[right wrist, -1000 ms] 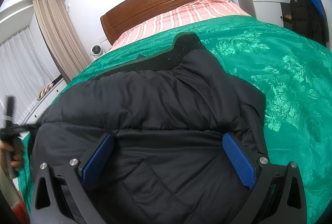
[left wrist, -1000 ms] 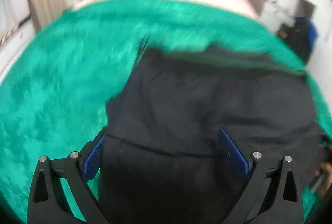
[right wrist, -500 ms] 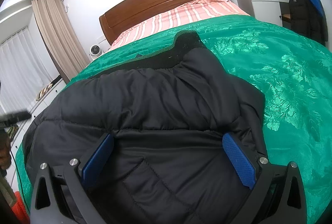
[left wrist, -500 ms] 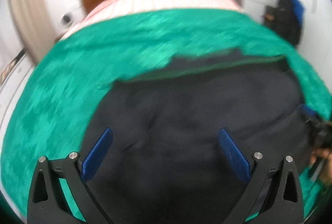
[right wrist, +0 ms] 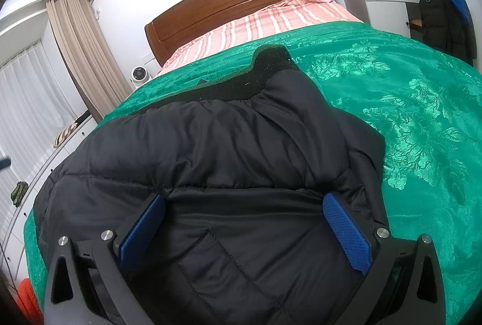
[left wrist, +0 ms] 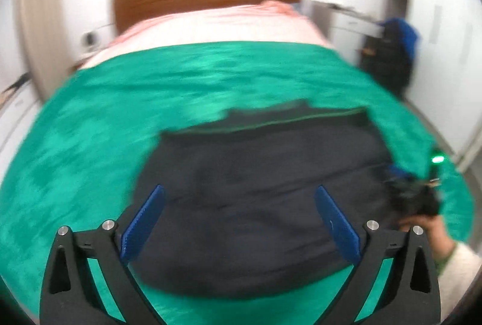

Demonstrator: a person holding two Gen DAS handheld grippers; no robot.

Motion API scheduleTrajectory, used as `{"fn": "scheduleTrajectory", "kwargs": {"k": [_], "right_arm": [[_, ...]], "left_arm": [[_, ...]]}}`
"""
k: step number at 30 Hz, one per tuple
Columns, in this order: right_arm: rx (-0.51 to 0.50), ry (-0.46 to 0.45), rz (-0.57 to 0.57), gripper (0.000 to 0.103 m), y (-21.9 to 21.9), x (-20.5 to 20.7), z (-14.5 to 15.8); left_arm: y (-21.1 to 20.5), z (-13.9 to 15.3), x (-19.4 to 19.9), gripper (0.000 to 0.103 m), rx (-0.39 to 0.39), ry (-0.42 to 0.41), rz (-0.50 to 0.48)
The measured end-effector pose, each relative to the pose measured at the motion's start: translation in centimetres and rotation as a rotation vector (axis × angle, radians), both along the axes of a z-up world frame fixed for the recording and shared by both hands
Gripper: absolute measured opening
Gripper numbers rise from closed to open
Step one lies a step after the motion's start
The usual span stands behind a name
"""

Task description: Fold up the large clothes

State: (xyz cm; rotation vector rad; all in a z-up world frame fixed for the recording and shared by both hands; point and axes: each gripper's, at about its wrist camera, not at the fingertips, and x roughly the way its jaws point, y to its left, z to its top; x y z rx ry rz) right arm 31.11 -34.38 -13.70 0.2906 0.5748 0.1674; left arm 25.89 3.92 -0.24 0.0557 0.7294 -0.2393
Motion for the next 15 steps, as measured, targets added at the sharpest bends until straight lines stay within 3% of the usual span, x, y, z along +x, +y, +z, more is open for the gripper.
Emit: {"fn": "scheduleTrajectory", "kwargs": {"k": [5, 7, 9, 10, 11, 15], "right_arm": [[0.001, 0.0, 0.0, 0.103, 0.0, 0.0, 0.0], [0.001, 0.0, 0.0, 0.103, 0.0, 0.0, 0.0], [0.001, 0.0, 0.0, 0.103, 0.0, 0.0, 0.0], [0.002, -0.002, 0.0, 0.103, 0.0, 0.0, 0.0], [0.002, -0.003, -0.001, 0.103, 0.0, -0.1, 0.0], [-0.003, 0.001, -0.002, 0.103, 0.1, -0.1, -0.1]], "left_arm": [[-7.0, -2.0, 5.0, 0.101, 0.048, -0.022, -0.121], [-8.8, -4.7, 7.8, 0.101, 0.078, 0.014, -0.129], [-10.1, -9.7, 10.5, 0.102, 0.131, 0.153, -0.096], [-9.9, -11.6, 11.2, 0.103, 0.113, 0.194, -0.098], [-9.7, -12.5, 11.3, 0.103, 0.082, 0.168, -0.102], [-10.3, -11.8, 10.4, 0.102, 0.16, 0.157, -0.1]]}}
